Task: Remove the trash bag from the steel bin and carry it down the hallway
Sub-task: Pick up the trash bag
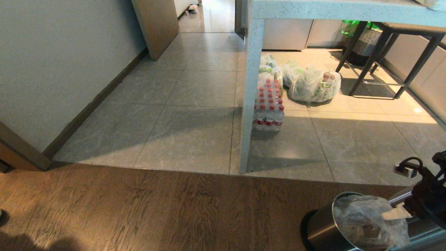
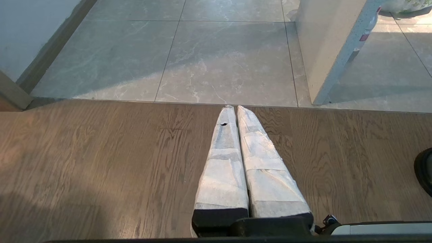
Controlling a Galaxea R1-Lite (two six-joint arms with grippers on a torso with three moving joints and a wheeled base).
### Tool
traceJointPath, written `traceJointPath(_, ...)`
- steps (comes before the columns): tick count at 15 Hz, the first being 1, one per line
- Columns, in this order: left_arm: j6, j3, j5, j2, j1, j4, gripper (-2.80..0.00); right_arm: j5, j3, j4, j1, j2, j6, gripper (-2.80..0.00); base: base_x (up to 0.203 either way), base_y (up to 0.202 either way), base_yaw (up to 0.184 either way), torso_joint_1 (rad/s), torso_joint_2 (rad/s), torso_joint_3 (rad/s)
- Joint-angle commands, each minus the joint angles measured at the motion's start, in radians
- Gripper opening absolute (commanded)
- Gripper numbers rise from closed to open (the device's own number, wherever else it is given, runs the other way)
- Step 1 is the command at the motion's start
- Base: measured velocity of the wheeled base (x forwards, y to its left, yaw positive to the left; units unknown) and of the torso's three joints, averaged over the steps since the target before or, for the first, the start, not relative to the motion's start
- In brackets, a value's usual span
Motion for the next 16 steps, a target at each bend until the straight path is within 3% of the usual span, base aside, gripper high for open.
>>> traceJointPath(1, 0.0, 0.002, 0.0, 0.0, 0.0, 0.0, -2.8, -0.003, 0.029, 0.002, 0.007, 0.003, -0.022, 0.0, 0.0, 0.0, 0.0, 0.0, 0.0, 0.0)
traceJointPath(10, 0.0, 0.002, 0.0, 0.0, 0.0, 0.0, -2.8, -0.095, 0.117, -0.149, 0.022, 0.037, -0.063, 0.0, 0.0, 0.0, 0.0, 0.0, 0.0, 0.0)
traceJointPath(13, 0.0, 0.002, 0.0, 0.0, 0.0, 0.0, -2.8, -0.094, 0.162, -0.164, 0.027, 0.039, -0.128, 0.0, 0.0, 0.0, 0.0, 0.0, 0.0, 0.0)
traceJointPath(16, 0.0, 0.002, 0.0, 0.0, 0.0, 0.0, -2.8, -0.076, 0.162, -0.156, 0.059, 0.051, -0.115, 0.0, 0.0, 0.0, 0.0, 0.0, 0.0, 0.0)
